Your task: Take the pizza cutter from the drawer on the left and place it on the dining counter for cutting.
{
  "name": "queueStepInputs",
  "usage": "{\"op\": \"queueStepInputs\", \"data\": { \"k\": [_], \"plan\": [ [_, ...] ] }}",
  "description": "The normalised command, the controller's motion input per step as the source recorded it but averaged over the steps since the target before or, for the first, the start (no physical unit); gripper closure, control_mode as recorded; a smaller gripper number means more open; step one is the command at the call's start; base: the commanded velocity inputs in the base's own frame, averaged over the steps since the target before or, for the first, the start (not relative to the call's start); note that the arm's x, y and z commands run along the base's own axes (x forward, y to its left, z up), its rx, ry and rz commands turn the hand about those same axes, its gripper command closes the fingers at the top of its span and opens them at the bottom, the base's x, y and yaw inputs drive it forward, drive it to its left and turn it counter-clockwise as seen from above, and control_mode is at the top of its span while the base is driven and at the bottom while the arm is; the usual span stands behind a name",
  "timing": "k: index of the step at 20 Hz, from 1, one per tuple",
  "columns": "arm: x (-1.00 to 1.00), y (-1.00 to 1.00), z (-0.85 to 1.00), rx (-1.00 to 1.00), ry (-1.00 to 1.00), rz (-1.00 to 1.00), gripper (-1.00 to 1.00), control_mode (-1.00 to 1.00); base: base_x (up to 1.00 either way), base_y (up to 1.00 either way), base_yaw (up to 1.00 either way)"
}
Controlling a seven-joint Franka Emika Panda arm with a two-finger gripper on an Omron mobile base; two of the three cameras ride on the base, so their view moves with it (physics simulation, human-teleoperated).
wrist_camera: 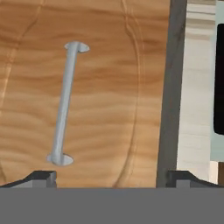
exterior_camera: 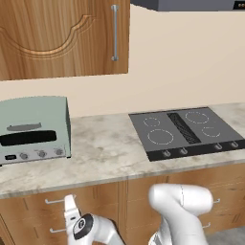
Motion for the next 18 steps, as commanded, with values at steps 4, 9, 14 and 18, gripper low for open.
{"op": "queueStepInputs", "data": {
  "k": [4,9,14,18],
  "plan": [
    [0.28,0.25,-0.48,0.0,0.0,0.0,-1.0,-1.0,0.0,0.0,0.0],
    [0.28,0.29,-0.41,0.0,0.0,0.0,-1.0,-1.0,0.0,0.0,0.0],
    [0.36,0.28,-0.34,0.0,0.0,0.0,-1.0,-1.0,0.0,0.0,0.0],
    [0.3,0.16,-0.37,0.0,0.0,0.0,-1.0,-1.0,0.0,0.0,0.0]
  ]
}}
